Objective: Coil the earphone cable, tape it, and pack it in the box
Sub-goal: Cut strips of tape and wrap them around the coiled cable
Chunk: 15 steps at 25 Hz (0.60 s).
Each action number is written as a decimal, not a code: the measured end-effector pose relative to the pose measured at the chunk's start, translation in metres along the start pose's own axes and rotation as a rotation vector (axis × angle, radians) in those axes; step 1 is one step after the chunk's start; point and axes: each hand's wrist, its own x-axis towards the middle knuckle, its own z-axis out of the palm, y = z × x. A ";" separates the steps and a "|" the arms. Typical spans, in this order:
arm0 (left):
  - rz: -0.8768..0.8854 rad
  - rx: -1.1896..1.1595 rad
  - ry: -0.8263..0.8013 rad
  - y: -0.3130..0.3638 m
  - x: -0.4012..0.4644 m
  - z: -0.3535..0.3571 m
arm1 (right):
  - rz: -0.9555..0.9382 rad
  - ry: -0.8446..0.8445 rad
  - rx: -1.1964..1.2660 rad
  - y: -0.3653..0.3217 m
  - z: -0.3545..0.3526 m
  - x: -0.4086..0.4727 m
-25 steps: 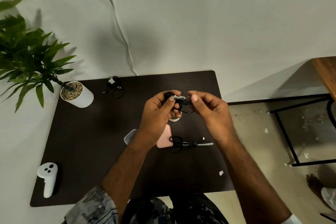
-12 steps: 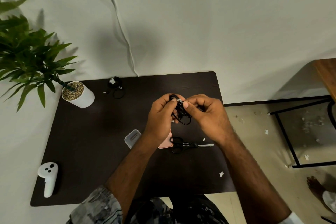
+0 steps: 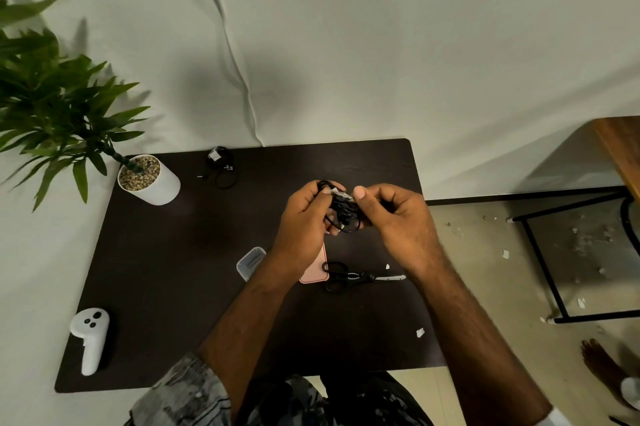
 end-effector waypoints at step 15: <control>-0.267 -0.710 -0.011 0.010 0.000 -0.013 | -0.076 -0.097 -0.254 -0.019 0.007 -0.012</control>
